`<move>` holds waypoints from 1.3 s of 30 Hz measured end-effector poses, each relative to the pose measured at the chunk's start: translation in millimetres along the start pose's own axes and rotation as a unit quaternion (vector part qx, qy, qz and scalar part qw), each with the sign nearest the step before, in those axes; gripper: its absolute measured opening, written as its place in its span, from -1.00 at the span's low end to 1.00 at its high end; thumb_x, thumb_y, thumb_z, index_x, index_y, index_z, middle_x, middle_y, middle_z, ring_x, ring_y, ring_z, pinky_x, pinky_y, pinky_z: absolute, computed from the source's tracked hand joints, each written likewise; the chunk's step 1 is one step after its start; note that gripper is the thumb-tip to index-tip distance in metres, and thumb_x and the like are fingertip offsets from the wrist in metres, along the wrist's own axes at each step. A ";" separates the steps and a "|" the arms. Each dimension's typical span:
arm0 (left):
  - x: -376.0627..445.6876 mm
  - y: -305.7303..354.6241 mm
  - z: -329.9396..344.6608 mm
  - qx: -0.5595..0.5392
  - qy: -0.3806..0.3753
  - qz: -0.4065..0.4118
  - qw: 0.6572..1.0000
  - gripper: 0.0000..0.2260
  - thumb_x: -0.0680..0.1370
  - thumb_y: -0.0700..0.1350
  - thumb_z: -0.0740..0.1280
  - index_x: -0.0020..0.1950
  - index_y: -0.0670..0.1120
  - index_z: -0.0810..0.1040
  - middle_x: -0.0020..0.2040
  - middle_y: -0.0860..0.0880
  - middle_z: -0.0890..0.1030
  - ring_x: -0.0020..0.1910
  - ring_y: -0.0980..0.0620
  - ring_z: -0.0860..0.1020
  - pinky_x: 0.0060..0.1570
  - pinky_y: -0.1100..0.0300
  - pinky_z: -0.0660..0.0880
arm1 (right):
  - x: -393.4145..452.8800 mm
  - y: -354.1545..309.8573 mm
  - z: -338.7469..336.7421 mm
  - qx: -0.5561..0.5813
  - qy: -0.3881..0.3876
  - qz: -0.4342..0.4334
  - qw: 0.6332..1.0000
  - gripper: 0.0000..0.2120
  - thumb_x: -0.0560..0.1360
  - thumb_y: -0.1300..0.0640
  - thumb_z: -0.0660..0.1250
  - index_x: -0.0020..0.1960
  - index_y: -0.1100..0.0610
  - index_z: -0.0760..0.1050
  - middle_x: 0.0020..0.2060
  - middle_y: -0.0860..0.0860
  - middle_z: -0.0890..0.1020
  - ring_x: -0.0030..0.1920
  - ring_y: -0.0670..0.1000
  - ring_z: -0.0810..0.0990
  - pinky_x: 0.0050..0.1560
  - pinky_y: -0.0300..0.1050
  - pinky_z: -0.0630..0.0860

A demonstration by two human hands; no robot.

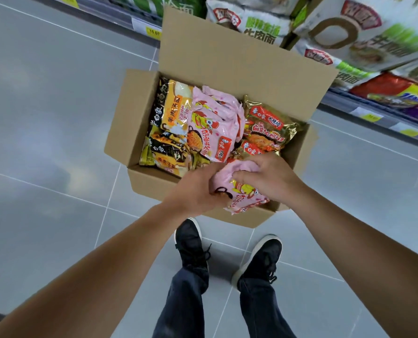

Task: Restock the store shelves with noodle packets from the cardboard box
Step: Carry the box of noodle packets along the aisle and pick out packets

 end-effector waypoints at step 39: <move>-31.1 -77.0 69.2 -0.516 0.196 -0.335 0.763 -0.76 0.45 -0.13 0.49 0.01 0.10 0.52 0.05 -0.05 0.67 0.01 -0.08 0.67 -0.09 0.01 0.64 | 25.5 81.1 15.2 -0.021 0.179 0.102 0.978 -0.78 0.45 -0.01 0.38 0.01 0.10 0.55 -0.14 -0.06 0.60 -0.03 0.04 0.60 -0.16 -0.18 0.42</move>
Point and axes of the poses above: each hand's wrist, its own x-axis towards the middle knuckle, its own z-axis out of the palm, y = z × x, the point moved 3 cm from there along x, towards the middle knuckle
